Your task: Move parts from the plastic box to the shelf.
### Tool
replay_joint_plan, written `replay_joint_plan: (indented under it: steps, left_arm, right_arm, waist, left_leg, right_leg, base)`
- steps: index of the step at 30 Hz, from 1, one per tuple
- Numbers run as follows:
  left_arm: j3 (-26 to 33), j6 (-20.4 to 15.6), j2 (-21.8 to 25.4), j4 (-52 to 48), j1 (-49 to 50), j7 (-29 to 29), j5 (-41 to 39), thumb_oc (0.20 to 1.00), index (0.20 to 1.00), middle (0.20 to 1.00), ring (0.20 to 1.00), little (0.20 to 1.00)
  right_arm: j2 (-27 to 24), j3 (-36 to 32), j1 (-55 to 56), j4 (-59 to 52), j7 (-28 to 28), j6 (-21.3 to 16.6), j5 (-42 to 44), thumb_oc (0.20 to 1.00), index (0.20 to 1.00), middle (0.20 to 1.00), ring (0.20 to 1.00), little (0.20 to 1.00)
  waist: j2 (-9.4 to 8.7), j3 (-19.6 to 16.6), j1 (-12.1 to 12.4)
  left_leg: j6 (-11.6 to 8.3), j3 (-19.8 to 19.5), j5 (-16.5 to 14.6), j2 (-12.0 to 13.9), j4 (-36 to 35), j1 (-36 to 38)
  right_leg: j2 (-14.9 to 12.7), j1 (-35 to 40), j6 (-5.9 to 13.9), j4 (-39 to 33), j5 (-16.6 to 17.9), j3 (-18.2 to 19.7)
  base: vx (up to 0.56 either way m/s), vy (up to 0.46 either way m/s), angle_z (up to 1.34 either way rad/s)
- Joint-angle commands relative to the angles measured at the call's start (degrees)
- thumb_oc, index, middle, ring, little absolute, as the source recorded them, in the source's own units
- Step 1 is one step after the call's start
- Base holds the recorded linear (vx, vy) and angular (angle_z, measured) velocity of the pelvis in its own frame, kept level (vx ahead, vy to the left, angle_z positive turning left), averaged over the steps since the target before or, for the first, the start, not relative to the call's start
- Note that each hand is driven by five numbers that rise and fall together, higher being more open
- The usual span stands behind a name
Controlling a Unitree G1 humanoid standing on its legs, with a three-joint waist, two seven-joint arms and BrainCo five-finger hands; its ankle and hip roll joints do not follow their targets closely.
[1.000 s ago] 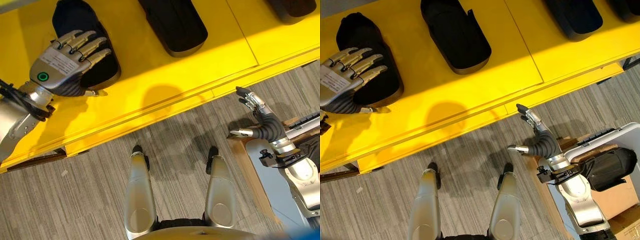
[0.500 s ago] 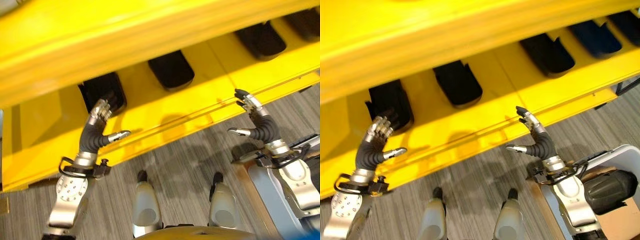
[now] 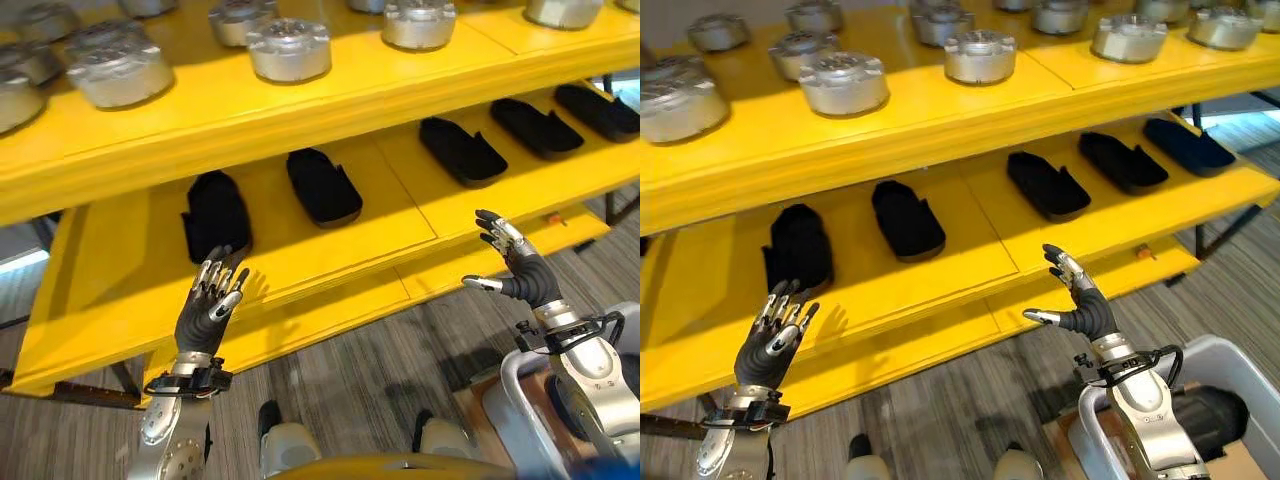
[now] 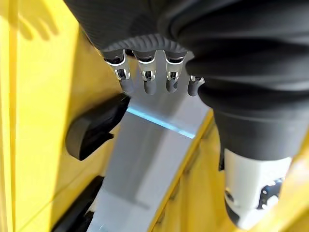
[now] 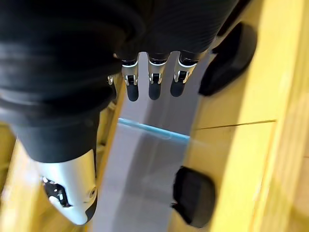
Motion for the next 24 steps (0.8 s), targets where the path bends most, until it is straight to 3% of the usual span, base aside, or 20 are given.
replay_joint_plan:
  steps: [1,3,4,11,20,22,24]
  left_arm:
    - [1.14,-2.4,1.86,-3.92,-0.58,-2.17,1.05,1.0,1.0,1.0,1.0,1.0]
    - [0.72,-2.58,1.96,-4.49,-1.26,-1.99,1.28,1.0,1.0,1.0,1.0,1.0]
    - [0.2,-2.84,1.55,-4.69,-1.06,-2.75,1.76,1.0,1.0,1.0,1.0,1.0]
    - [-1.71,-3.53,3.38,-2.89,-4.74,-0.54,2.83,1.0,1.0,1.0,1.0,1.0]
    - [-3.27,-3.59,3.56,-2.7,-5.22,-0.42,2.6,1.0,1.0,1.0,1.0,1.0]
    - [-3.3,-4.18,3.2,-1.87,-6.07,0.1,3.14,1.0,1.0,1.0,1.0,1.0]
    - [-3.83,-4.53,2.9,-0.64,-7.3,0.73,3.47,1.0,1.0,1.0,1.0,1.0]
  right_arm:
    - [-0.49,-0.42,-3.5,-0.25,1.12,-2.19,2.72,1.0,1.0,1.0,1.0,1.0]
    - [0.28,2.02,-6.55,1.02,1.0,-2.08,2.5,1.0,1.0,1.0,1.0,1.0]
    - [0.89,2.81,-7.39,1.52,1.51,-1.88,2.39,1.0,1.0,1.0,1.0,1.0]
    - [4.41,7.16,-8.29,1.93,1.27,-0.2,1.83,1.0,1.0,1.0,1.0,1.0]
    - [5.15,9.26,-8.52,1.65,1.26,0.29,1.89,1.0,1.0,1.0,1.0,1.0]
    - [5.13,9.58,-8.43,1.06,1.4,0.48,1.5,1.0,1.0,1.0,1.0,1.0]
    - [5.29,9.77,-8.56,1.33,0.96,0.68,0.79,1.0,1.0,1.0,1.0,1.0]
  waist:
    - [1.39,-1.13,1.39]
    - [1.39,-1.73,3.02]
    - [1.37,-2.42,2.48]
    - [0.46,-4.66,0.8]
    - [0.75,-4.73,-0.94]
    - [0.9,-4.0,-1.85]
    - [1.21,-2.96,-2.03]
  left_leg:
    - [2.42,-6.66,2.91,-6.54,-5.66,-1.44]
    - [5.0,-13.44,1.33,-11.84,-6.05,-1.12]
    - [6.12,-13.08,1.24,-11.88,-7.05,-0.05]
    - [8.14,-7.28,2.73,-9.66,-15.02,4.27]
    - [9.21,-3.56,1.52,-9.89,-15.44,5.98]
    - [9.57,-1.48,1.2,-9.98,-15.43,6.28]
    - [9.72,0.42,0.95,-9.8,-15.41,6.33]
  right_leg:
    - [6.15,4.59,1.11,-1.66,0.57,-2.26]
    - [7.72,3.25,0.95,-1.91,1.48,0.4]
    - [8.72,3.02,1.0,-2.63,1.88,2.23]
    - [8.15,2.62,2.7,-4.91,4.53,7.42]
    - [7.69,1.07,3.92,-3.4,5.21,11.29]
    - [7.79,-1.17,4.88,-1.11,5.86,13.0]
    - [7.59,-3.47,5.84,1.56,6.24,12.37]
  base:
    - [0.03,-0.032,-0.49]
    - [0.03,0.027,-0.73]
    - [0.05,0.107,-0.87]
    - [0.06,0.12,-0.78]
    - [0.01,0.07,-0.33]
    - [-0.06,0.084,-0.39]
    - [-0.1,0.066,-0.65]
